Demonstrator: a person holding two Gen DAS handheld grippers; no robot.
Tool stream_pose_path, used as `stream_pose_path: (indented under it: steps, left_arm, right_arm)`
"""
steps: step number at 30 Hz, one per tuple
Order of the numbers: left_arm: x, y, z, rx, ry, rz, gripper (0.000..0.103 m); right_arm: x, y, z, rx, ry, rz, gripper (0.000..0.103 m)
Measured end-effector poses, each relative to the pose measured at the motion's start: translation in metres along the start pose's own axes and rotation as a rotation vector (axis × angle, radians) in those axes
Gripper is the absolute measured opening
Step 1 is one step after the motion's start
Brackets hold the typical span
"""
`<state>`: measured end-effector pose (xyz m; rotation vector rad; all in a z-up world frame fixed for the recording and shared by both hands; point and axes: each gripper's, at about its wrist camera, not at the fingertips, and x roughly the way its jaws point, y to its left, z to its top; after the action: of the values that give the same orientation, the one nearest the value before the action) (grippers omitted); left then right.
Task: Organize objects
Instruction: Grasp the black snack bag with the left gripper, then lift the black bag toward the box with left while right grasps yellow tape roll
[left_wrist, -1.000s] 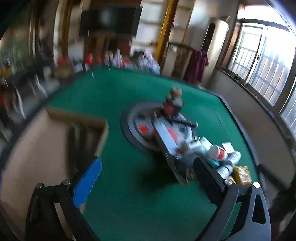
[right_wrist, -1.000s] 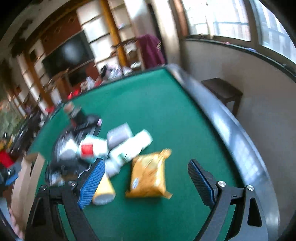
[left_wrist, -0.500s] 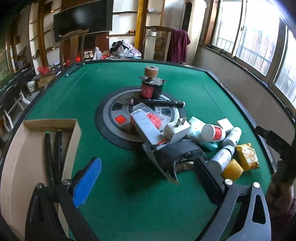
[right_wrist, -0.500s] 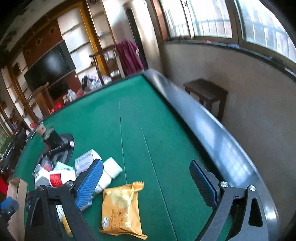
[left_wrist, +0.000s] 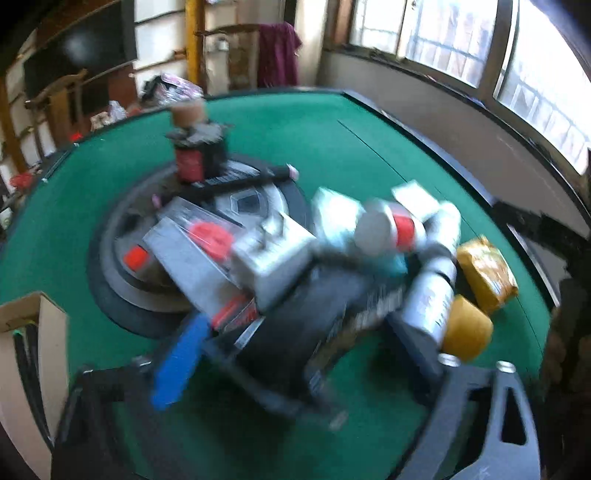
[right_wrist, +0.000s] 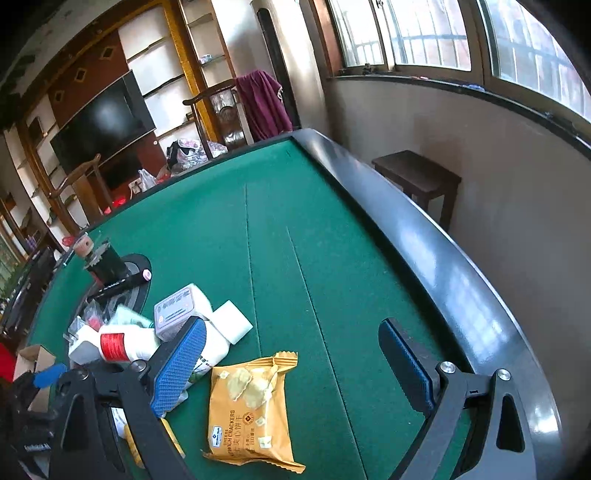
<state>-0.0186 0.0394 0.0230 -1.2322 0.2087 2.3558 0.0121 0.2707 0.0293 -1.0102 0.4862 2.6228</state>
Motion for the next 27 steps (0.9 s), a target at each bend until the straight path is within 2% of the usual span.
stream_pose_path:
  steps: [1, 3, 5, 7, 10, 15, 18, 19, 20, 21, 22, 23, 27]
  left_arm:
    - [-0.001, -0.003, -0.004, 0.01, 0.016, -0.024, 0.063]
    - [-0.007, -0.004, -0.013, -0.012, 0.057, -0.099, 0.059]
    - [-0.017, -0.004, -0.017, -0.018, 0.041, -0.11, 0.059]
    - [-0.024, -0.004, -0.016, -0.017, 0.005, -0.087, 0.059]
    - [-0.03, -0.012, -0.007, 0.04, -0.039, -0.052, 0.068]
    - [-0.01, -0.049, 0.0, 0.215, -0.009, 0.014, 0.07]
    - [0.007, -0.059, 0.0, 0.254, 0.031, 0.028, 0.068]
    - [0.01, -0.061, 0.0, 0.252, 0.037, 0.027, 0.064]
    - [0.014, -0.061, -0.002, 0.247, 0.045, 0.019, 0.05]
    - [0.018, -0.061, -0.004, 0.236, 0.062, 0.015, 0.044]
    - [0.018, -0.06, -0.005, 0.227, 0.057, 0.014, 0.041]
    - [0.016, -0.057, -0.005, 0.21, 0.046, -0.001, 0.033]
    - [-0.005, -0.038, -0.006, 0.12, 0.015, -0.037, 0.022]
  right_arm:
    - [0.0, 0.0, -0.001, 0.0, 0.002, 0.0, 0.097]
    - [0.002, -0.001, -0.002, 0.004, 0.012, 0.0, 0.097]
    - [0.002, -0.002, -0.003, 0.009, 0.02, 0.006, 0.097]
    - [0.002, -0.003, -0.004, 0.016, 0.023, 0.012, 0.097]
    - [0.001, -0.002, -0.006, 0.009, 0.023, 0.008, 0.097]
    - [0.0, -0.002, -0.006, 0.012, 0.023, 0.005, 0.097]
    - [0.0, -0.002, -0.006, 0.009, 0.022, 0.003, 0.097]
    - [0.0, -0.002, -0.006, 0.009, 0.023, 0.003, 0.097]
    - [0.001, -0.002, -0.006, 0.009, 0.024, 0.004, 0.097]
    - [0.001, -0.002, -0.006, 0.008, 0.025, 0.005, 0.097]
    - [0.001, -0.002, -0.006, 0.005, 0.026, 0.003, 0.097]
    - [0.001, -0.001, -0.006, 0.001, 0.027, 0.0, 0.097]
    - [0.003, 0.0, -0.007, -0.009, 0.032, -0.003, 0.097]
